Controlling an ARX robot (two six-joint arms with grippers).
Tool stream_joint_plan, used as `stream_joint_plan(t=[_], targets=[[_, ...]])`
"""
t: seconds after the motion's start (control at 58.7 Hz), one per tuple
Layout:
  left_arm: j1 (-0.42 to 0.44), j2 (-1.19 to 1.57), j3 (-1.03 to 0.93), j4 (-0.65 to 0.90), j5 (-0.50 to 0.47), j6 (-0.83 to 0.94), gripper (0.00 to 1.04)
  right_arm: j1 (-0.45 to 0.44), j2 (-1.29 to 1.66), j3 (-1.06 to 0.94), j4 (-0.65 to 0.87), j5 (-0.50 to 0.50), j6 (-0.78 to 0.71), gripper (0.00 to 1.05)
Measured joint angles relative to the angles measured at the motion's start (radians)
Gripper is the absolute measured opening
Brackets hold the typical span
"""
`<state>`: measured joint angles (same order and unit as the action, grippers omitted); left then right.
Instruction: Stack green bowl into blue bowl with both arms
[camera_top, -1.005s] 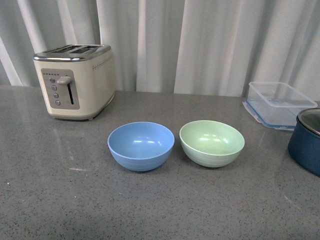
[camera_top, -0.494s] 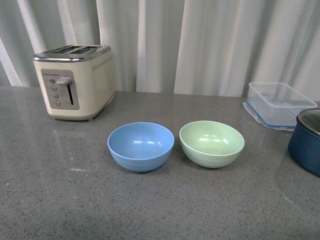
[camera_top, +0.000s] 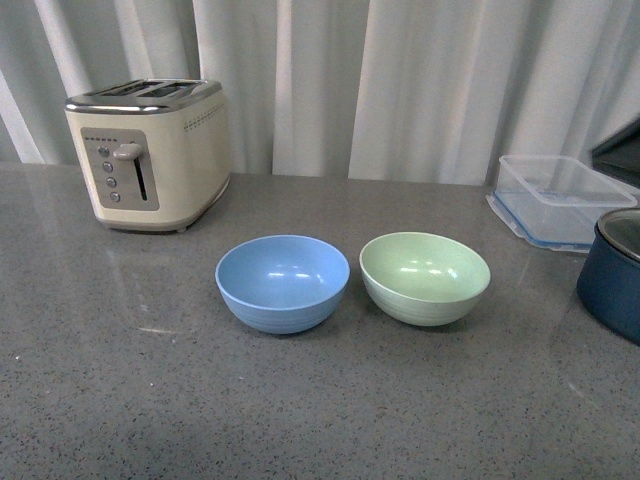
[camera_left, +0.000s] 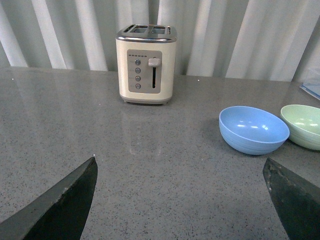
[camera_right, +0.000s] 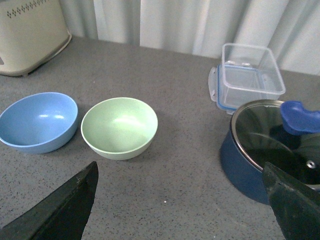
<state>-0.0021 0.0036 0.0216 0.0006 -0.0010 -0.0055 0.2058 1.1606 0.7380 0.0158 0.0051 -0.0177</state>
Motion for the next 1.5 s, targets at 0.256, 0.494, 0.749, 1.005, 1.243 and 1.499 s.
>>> stream_joint_plan(t=[0.256,0.494,0.749,1.005,1.243,1.499], targets=[[0.0,0.0,0.0,0.0,0.0,0.0,0.98,0.035,0.486,0.455,-0.244,-0.021,0.087,0.95],[0.0,0.0,0.0,0.0,0.0,0.0,0.98,0.023,0.821,0.751,-0.371,0.02,0.138,0.95],[0.0,0.0,0.0,0.0,0.0,0.0,0.98,-0.006,0.968,0.904,-0.446,0.045,0.15,0.95],[0.0,0.0,0.0,0.0,0.0,0.0,0.98,-0.024,1.059,0.972,-0.515,0.051,0.153,0.92],[0.0,0.0,0.0,0.0,0.0,0.0,0.98,-0.025,1.089,0.982,-0.531,0.052,0.137,0.57],[0.0,0.0,0.0,0.0,0.0,0.0,0.98,-0.025,1.089,0.984,-0.529,0.043,0.13,0.18]])
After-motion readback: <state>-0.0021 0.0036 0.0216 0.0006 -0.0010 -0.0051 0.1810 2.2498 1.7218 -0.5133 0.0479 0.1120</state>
